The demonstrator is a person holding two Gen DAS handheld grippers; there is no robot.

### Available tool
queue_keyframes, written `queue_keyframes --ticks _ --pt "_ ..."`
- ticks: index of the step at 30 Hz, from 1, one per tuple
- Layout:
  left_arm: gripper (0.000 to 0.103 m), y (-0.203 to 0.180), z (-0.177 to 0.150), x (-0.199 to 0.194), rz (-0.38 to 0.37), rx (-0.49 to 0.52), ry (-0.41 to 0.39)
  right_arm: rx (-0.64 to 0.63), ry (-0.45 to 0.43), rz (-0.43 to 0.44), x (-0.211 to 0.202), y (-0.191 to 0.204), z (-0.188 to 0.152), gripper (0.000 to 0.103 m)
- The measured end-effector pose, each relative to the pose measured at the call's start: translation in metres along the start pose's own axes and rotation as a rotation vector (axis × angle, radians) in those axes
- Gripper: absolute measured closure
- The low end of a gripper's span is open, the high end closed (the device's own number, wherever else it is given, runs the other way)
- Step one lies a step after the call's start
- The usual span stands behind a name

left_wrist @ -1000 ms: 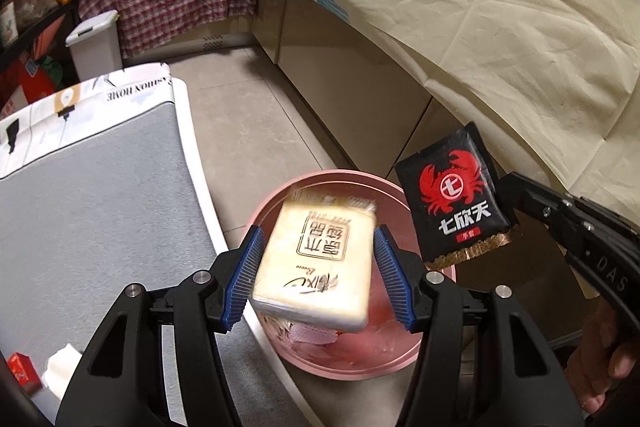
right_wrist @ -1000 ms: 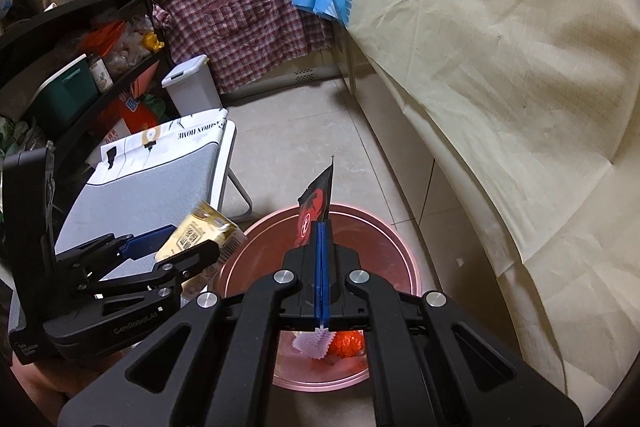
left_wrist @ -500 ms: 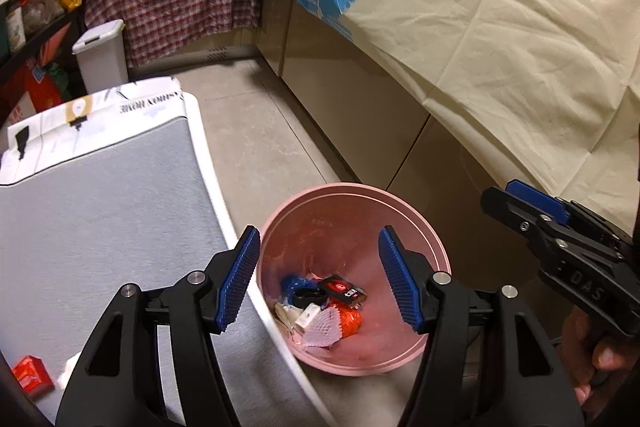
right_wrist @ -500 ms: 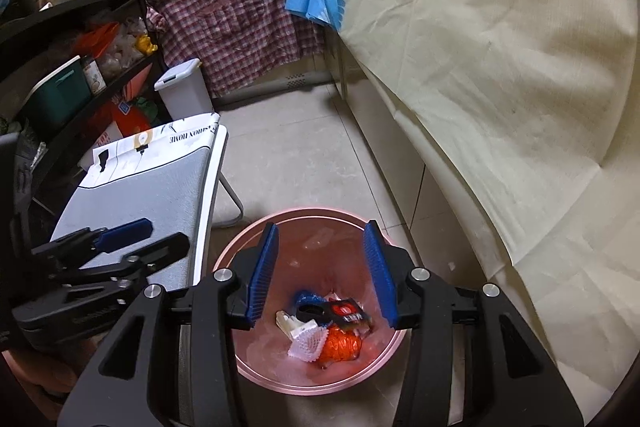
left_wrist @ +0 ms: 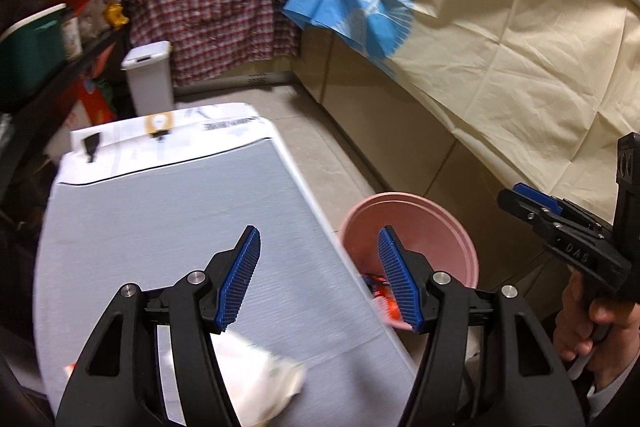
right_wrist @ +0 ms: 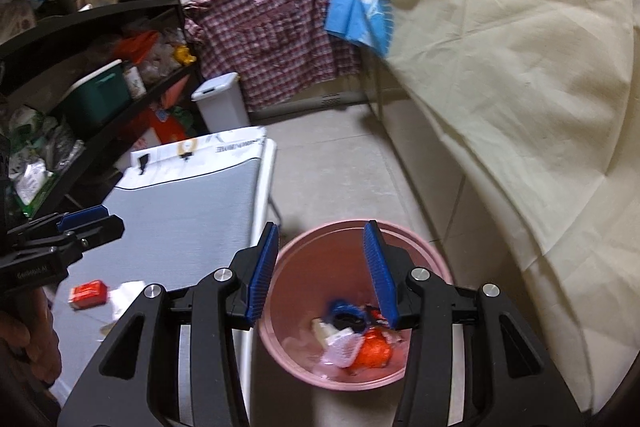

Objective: Collect trash
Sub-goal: 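Move both open tools back toward the red box and white paper bag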

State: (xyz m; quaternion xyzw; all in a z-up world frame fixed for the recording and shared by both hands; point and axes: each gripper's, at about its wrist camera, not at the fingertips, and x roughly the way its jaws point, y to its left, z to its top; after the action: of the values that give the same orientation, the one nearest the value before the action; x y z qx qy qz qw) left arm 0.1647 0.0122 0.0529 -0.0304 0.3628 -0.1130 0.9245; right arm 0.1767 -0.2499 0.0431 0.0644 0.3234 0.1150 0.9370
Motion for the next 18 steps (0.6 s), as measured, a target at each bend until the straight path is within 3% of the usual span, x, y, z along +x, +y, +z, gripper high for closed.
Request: queue_keyframes --ticks 9,18 --pt "0.043 0.075 -0.024 -0.048 0.076 0.002 -0.023 0.004 0.000 0.118 -0.008 0.055 -0.026 0.057" --pt "0.043 0.132 -0.051 -0.069 0.102 -0.027 -0.032 -0.002 0.036 0.204 -0.002 0.113 -0.058 0.057"
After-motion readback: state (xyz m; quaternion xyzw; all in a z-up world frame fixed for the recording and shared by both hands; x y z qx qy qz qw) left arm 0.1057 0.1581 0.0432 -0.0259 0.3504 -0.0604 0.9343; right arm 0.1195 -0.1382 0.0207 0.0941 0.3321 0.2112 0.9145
